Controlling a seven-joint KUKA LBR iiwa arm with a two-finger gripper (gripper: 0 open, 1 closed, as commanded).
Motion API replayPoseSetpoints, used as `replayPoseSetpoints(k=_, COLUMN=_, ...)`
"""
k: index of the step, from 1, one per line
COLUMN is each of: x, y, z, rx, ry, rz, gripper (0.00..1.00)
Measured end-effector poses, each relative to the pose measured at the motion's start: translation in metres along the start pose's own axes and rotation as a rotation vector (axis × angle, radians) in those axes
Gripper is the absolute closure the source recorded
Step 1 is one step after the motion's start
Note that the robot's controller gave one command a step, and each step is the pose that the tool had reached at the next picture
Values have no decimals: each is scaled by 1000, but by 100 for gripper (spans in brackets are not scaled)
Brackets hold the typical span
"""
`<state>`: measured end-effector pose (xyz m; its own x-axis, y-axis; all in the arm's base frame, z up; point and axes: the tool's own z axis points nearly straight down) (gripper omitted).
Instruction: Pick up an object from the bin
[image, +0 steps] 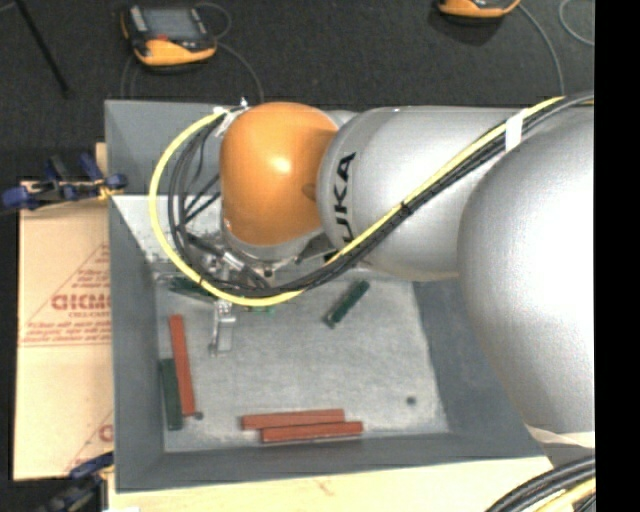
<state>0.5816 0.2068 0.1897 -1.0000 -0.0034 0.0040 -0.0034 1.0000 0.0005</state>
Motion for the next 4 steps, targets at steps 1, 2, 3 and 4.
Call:
replayPoseSetpoints(k=1, x=-2, y=-1, z=-4, rx=-1, ry=-8, rz=3, gripper=0)
replayPoseSetpoints(k=2, x=-38, y=-20, z=71, rx=-3, ry=-13, rz=49, gripper=0)
replayPoseSetpoints(k=3, x=-51, y=-46, z=79, rx=2, ry=-3, rz=18, gripper=0)
replayPoseSetpoints(k=4, x=-61, y=-49, z=65, rx=-2, ry=-10, rz=243, gripper=0)
